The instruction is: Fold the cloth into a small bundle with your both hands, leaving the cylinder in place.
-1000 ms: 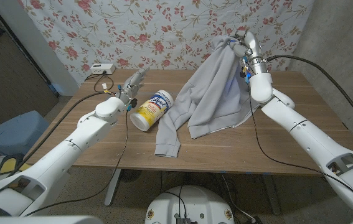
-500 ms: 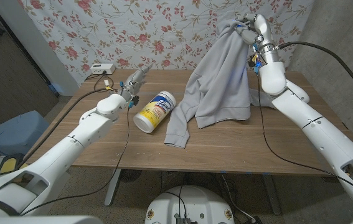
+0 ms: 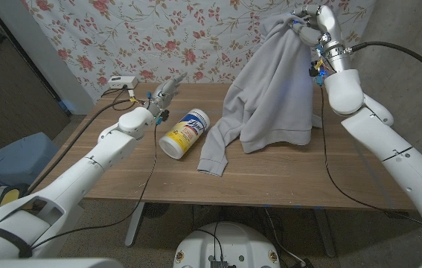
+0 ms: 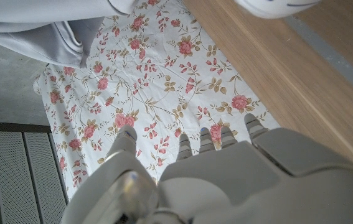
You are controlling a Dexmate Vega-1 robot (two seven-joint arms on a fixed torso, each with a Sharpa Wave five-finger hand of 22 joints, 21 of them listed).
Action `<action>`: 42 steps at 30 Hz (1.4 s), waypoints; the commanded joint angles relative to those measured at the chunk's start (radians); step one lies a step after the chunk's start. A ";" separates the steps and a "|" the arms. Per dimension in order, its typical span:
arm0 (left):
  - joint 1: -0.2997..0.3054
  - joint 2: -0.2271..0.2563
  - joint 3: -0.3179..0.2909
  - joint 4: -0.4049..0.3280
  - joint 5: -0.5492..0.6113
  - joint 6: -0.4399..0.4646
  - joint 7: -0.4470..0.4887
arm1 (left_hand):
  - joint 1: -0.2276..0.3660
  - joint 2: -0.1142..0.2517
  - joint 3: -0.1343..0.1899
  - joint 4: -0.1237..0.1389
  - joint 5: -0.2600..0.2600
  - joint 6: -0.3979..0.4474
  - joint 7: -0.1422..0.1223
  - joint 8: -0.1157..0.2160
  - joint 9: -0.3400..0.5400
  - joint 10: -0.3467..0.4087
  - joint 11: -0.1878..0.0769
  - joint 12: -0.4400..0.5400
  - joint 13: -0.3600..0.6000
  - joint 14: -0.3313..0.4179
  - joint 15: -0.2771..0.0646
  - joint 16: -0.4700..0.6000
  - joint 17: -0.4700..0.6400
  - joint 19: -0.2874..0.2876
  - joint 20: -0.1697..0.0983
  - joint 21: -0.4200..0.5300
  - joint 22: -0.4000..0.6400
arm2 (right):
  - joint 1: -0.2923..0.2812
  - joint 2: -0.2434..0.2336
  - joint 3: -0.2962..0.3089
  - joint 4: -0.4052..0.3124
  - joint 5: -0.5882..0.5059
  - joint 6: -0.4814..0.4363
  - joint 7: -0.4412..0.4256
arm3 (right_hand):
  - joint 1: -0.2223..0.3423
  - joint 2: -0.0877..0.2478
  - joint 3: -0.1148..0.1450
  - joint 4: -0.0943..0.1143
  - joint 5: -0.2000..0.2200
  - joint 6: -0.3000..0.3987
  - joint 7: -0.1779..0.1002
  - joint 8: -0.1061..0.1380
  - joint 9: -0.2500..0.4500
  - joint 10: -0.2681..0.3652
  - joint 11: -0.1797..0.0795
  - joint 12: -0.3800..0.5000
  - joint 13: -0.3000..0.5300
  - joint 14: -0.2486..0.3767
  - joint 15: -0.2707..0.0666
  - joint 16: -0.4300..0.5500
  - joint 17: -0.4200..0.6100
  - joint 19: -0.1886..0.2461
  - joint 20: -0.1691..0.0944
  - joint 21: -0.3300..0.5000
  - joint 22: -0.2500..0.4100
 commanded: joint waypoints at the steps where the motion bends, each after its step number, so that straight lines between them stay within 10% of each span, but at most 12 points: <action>1: -0.003 0.006 0.011 0.006 0.008 -0.026 -0.044 | 0.011 -0.006 0.001 -0.006 -0.002 0.011 -0.004 0.000 0.004 0.010 0.002 0.001 0.005 0.002 0.003 -0.005 0.000 0.002 0.010 -0.002 0.003 | -0.158 -0.057 0.148 -0.201 0.070 -0.067 0.057 | 0.056 0.048 -0.005 0.002 0.006 0.003 0.004 0.002 0.005 0.035 -0.027 0.120 0.161 0.023 -0.039 -0.002 0.005 -0.008 -0.074 0.014 0.001; 10: -0.006 0.041 0.013 0.002 -0.028 -0.050 -0.160 | 0.016 -0.018 -0.005 -0.013 -0.001 0.113 0.048 0.025 0.005 0.069 0.021 0.017 0.005 0.027 0.010 0.001 0.001 0.000 0.012 -0.009 0.002 | -0.248 -0.025 0.235 -0.269 0.086 -0.061 0.044 | 0.058 0.047 -0.009 0.003 0.006 0.005 0.004 0.000 0.007 0.035 -0.031 0.118 0.162 0.026 -0.039 -0.010 0.010 -0.015 -0.076 0.033 -0.001; 21: -0.161 0.078 0.092 0.066 -0.007 -0.129 -0.503 | 0.032 -0.080 -0.033 -0.026 0.006 0.208 0.133 0.035 0.009 0.055 0.047 -0.002 0.006 -0.006 0.028 -0.017 0.002 -0.044 0.020 -0.037 0.001 | -0.253 0.007 0.256 -0.291 0.069 -0.044 0.052 | 0.061 0.046 -0.015 0.004 0.007 0.006 0.006 -0.001 0.012 0.036 -0.028 0.118 0.164 0.034 -0.039 -0.017 0.021 -0.025 -0.078 0.062 -0.005; 42: -0.443 -0.030 0.238 0.238 0.151 -0.224 -0.784 | 0.136 -0.093 -0.022 -0.045 0.029 0.259 0.072 0.041 0.012 0.038 0.049 -0.012 0.007 -0.028 0.053 -0.014 0.001 -0.026 0.018 -0.042 -0.003 | -0.264 0.046 0.304 -0.312 0.057 0.014 0.090 | 0.069 0.044 -0.023 0.005 0.007 0.012 0.008 -0.007 0.014 0.041 -0.027 0.115 0.169 0.044 -0.039 -0.030 0.043 -0.040 -0.083 0.110 -0.019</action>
